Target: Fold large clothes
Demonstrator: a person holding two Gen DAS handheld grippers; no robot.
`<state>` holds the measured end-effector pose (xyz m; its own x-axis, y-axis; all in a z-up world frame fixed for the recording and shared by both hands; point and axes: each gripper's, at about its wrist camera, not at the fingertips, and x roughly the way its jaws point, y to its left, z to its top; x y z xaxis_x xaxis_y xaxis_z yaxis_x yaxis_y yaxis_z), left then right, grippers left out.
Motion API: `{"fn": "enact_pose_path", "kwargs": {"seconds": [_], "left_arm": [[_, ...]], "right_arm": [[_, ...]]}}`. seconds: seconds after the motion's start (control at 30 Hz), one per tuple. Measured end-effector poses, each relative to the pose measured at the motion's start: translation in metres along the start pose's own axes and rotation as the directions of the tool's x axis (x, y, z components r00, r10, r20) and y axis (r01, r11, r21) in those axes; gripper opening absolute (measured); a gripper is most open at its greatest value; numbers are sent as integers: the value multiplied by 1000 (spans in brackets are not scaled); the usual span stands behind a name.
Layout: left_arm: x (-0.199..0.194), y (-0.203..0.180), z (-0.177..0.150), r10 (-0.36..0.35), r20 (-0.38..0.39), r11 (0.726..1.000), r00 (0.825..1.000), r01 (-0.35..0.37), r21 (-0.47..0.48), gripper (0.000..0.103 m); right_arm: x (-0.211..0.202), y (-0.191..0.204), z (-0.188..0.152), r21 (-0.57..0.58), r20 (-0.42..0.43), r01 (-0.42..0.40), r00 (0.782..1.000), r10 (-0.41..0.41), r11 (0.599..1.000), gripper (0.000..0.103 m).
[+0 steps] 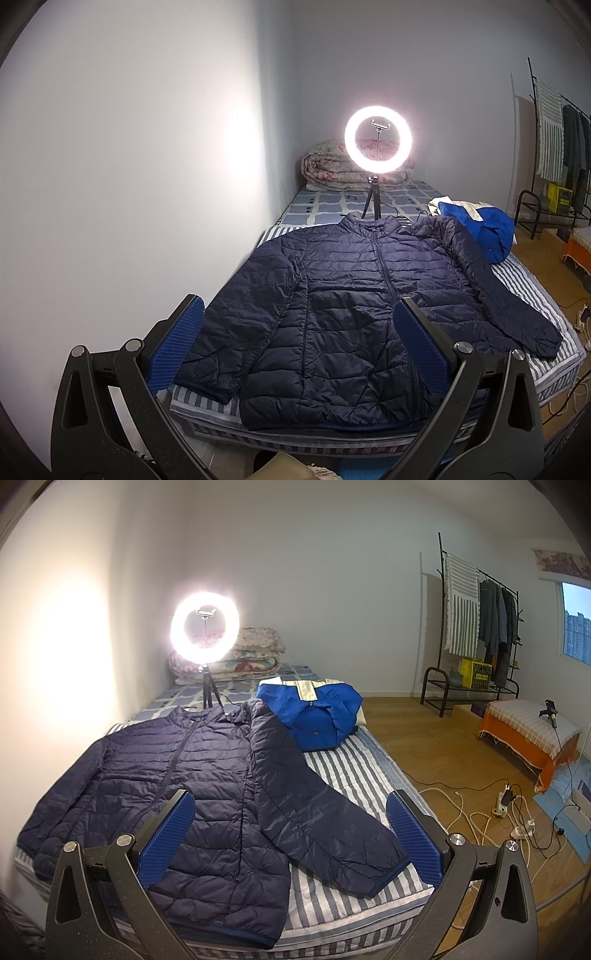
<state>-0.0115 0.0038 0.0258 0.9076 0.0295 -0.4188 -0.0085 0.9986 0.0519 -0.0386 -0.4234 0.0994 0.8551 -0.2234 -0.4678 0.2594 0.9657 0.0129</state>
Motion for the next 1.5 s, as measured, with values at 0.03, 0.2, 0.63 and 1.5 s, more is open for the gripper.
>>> {"fn": "enact_pose_path", "kwargs": {"seconds": [0.03,0.2,0.63,1.5], "left_arm": [[0,0,0,0,0,1000,1000,0,1,103],[0,2,0,1,-2,1000,1000,-1,0,103],[6,0,-1,5,-13,1000,1000,-5,4,103],[13,4,-4,6,-19,1000,1000,-6,2,103]], "right_arm": [[0,0,0,0,0,0,1000,0,1000,103],[0,0,0,-1,1,0,1000,0,1000,102],[0,0,-1,0,1,0,1000,0,1000,103],[-2,6,3,-5,15,-20,1000,20,1000,102]]}}
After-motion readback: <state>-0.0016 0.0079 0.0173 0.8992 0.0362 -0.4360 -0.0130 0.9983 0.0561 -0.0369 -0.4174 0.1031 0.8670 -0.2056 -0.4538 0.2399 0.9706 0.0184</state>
